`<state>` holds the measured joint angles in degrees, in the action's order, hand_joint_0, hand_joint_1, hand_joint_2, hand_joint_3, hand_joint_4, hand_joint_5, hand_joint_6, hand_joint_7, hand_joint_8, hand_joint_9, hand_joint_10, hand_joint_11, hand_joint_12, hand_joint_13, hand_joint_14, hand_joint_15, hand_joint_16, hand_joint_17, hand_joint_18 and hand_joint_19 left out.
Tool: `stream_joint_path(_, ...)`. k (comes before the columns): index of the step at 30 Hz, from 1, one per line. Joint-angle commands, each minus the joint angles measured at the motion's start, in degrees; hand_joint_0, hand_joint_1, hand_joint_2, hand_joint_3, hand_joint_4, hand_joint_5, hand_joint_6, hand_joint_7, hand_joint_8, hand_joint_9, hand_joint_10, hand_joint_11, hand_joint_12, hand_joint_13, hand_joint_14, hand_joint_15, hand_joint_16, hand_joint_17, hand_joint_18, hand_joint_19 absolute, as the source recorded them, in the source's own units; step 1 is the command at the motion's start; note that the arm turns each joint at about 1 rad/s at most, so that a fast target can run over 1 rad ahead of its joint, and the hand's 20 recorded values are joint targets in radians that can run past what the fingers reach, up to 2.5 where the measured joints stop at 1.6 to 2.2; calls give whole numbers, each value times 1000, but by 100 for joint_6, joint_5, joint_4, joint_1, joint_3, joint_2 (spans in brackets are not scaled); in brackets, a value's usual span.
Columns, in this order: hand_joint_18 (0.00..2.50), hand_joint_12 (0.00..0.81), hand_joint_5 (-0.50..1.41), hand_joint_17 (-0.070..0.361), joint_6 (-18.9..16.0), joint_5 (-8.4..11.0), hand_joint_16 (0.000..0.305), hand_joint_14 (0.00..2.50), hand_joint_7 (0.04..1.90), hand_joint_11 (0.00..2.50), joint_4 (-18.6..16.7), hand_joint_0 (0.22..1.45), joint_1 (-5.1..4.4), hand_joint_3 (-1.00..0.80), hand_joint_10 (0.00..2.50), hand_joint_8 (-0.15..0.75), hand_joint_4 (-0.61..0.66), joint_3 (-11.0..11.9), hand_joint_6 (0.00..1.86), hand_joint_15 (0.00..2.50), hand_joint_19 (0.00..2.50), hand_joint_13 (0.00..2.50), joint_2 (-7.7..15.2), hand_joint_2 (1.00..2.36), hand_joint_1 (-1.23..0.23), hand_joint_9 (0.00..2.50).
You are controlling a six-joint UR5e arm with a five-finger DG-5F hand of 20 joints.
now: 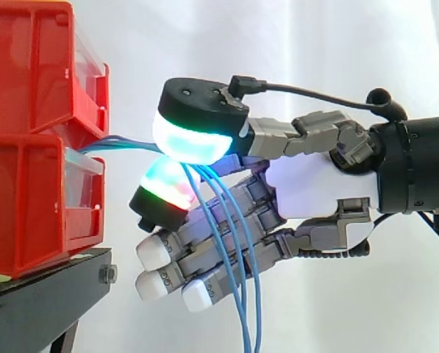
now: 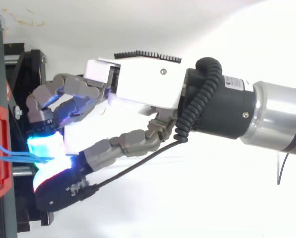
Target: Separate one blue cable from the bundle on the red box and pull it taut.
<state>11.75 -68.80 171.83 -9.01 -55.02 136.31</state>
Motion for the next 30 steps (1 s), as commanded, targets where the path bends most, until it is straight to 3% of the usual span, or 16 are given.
stream_joint_path(1,730,387,-192,101,-6,-1,45,11,1150,485,9,801,5,-500,11,302,-34,0,929,277,296,722,1,1000,-916,800)
stream_joint_path(4,758,382,-188,98,-24,-1,44,10,1110,531,0,812,5,-500,13,297,-49,9,931,313,309,766,1,1000,-915,852)
stream_joint_path(10,789,377,-174,96,-67,-1,43,13,1110,578,0,712,5,-500,12,310,90,0,926,338,333,802,1,1000,-923,903)
stream_joint_path(17,817,403,-142,106,-76,-10,47,12,1094,594,0,515,22,-500,12,346,133,0,904,373,380,846,1,1000,-758,995)
stream_joint_path(21,829,417,-134,112,-85,-19,50,12,1108,593,0,486,22,-500,15,356,114,0,897,388,402,868,1,1000,-614,1032)
stream_joint_path(23,795,397,-133,105,-103,-19,47,13,1142,595,0,538,22,-500,13,338,90,0,890,401,436,857,1,1000,-532,1038)
stream_joint_path(24,775,387,-129,101,-120,-28,45,15,1178,616,0,584,22,-499,16,338,62,0,886,414,457,858,1,1000,-541,1060)
stream_joint_path(26,785,397,-124,104,-138,-19,46,14,1187,619,0,573,22,-311,17,347,63,9,886,416,458,867,1,1011,-605,1065)
stream_joint_path(30,844,433,-132,121,-155,-28,54,12,1148,614,0,581,22,-167,14,374,97,0,898,408,408,889,1,1012,-739,1045)
